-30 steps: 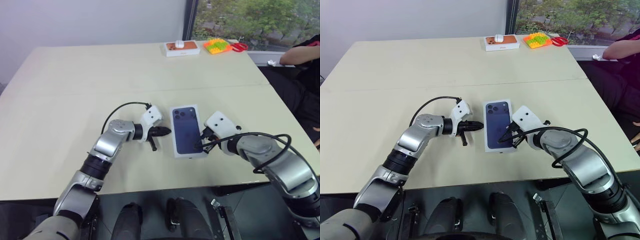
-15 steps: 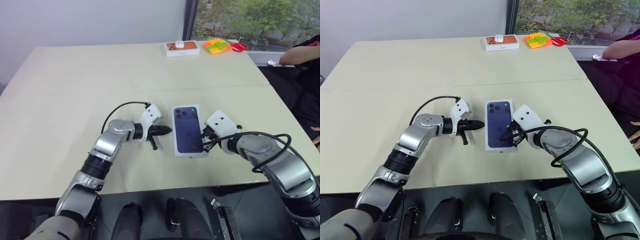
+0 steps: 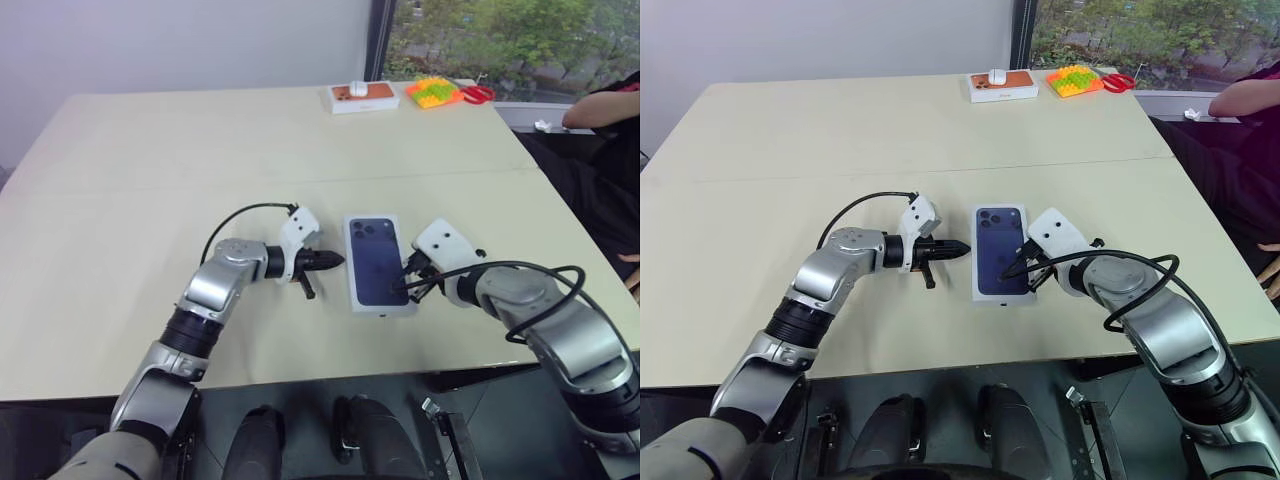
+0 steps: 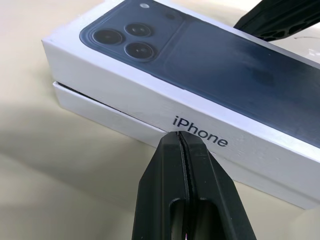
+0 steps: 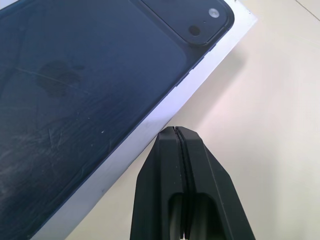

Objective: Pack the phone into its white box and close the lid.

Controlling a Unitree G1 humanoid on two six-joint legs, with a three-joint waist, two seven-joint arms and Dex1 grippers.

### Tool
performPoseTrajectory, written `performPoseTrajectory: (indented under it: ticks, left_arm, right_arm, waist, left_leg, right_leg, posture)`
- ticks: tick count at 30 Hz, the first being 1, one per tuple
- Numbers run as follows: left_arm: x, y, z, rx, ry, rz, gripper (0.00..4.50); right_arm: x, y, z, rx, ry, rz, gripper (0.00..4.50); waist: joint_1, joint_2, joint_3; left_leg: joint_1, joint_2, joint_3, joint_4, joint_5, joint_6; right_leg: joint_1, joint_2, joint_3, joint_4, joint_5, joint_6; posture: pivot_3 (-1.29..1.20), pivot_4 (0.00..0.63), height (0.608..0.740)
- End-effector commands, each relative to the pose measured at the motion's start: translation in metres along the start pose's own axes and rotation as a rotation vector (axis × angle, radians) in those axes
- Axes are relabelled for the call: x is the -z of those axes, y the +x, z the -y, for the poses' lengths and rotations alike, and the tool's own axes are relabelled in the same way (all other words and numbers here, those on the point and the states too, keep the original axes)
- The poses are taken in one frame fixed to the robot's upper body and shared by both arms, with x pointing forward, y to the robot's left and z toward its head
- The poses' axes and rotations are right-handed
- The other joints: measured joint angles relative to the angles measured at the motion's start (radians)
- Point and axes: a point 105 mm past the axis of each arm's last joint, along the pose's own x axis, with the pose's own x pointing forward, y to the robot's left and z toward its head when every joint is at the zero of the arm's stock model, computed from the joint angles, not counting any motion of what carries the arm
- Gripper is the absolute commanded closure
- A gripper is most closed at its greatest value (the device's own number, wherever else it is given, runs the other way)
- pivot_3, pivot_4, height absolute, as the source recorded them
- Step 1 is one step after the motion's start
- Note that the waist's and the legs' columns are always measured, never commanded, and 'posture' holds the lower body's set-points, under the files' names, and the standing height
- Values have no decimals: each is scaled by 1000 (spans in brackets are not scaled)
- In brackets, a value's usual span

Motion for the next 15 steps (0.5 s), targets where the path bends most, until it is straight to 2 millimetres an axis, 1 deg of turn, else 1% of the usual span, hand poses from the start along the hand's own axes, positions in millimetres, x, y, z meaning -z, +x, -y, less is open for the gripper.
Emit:
performPoseTrajectory:
  ticks: [1,11,15]
  left_arm:
    - [-20,-3,1,0,43,56,4452]
    - [-19,-6,-3,-15,42,51,4452]
    - [-10,-26,-12,-23,9,25,4452]
  right_arm:
    - [-13,0,2,15,-19,55,4500]
    - [-15,4,4,23,-19,63,4500]
    - [-16,-3,13,60,-29,66,4500]
  waist:
    - [0,0,0]
    - [-1,0,0]
    - [-3,0,0]
  left_leg:
    - [0,0,0,0,0,0]
    - [0,0,0,0,0,0]
    - [1,0,0,0,0,0]
  right_leg:
    - [0,0,0,0,0,0]
    - [0,0,0,0,0,0]
    - [0,0,0,1,0,0]
  posture:
    - [0,150,740]
    - [0,150,740]
    - [0,150,740]
